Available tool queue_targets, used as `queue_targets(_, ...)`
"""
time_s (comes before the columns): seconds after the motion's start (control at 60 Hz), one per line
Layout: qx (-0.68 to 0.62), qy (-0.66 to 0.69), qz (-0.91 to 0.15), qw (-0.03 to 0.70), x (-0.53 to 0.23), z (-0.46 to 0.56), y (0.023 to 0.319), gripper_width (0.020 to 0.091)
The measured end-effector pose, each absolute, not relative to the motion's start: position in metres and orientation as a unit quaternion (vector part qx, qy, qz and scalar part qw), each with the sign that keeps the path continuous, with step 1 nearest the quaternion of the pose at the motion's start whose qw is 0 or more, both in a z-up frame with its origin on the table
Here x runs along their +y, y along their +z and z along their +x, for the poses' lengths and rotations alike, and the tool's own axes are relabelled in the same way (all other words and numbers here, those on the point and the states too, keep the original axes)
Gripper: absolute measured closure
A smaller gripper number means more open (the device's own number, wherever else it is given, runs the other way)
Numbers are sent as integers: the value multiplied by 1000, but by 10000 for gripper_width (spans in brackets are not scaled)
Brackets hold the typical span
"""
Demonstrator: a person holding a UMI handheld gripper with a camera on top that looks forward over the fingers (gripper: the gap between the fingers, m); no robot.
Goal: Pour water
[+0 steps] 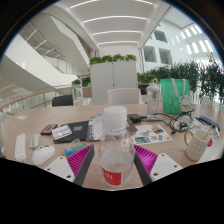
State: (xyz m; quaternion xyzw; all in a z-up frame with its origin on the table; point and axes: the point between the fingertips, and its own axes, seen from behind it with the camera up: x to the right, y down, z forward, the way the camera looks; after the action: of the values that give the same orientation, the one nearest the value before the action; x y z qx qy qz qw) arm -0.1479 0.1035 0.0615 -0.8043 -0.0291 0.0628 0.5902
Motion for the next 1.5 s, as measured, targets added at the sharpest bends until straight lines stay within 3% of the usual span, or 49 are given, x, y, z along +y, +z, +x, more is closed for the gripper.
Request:
queue_targets(0.05,-43,57,-805,589,109,-149,57,439)
queue_targets(0.067,-46,49,-805,589,111,-145,55,568)
queue_targets(0.367,-73,46,-800,594,119,-149,55,739)
queue_targets(0.517,-69,64,-813,575,120,-147,58,739)
queue_targets(0.683,70,175,-787,588,132,-99,147,740)
queue_targets(0.733,139,239,-775,568,136,-71,155,740)
queue_targets(0.783,221,301,-761,531,137,-47,159,769)
queue_targets(0.833,307,357,-734,490,137,-29,153,740)
queue_targets(0.967,475,540,-619,316,132,-8,131,742)
queue_targets(1.083,552,671,-449,209,136,8,175,741)
queue_targets(1.183,581,692,-381,197,142,23,196,740)
queue_targets(1.333,596,706,-337,182,146,35,202,742)
queue_targets(1.417,584,706,-358,181,143,28,202,740)
queue_targets(1.5,527,679,-458,226,133,9,204,738)
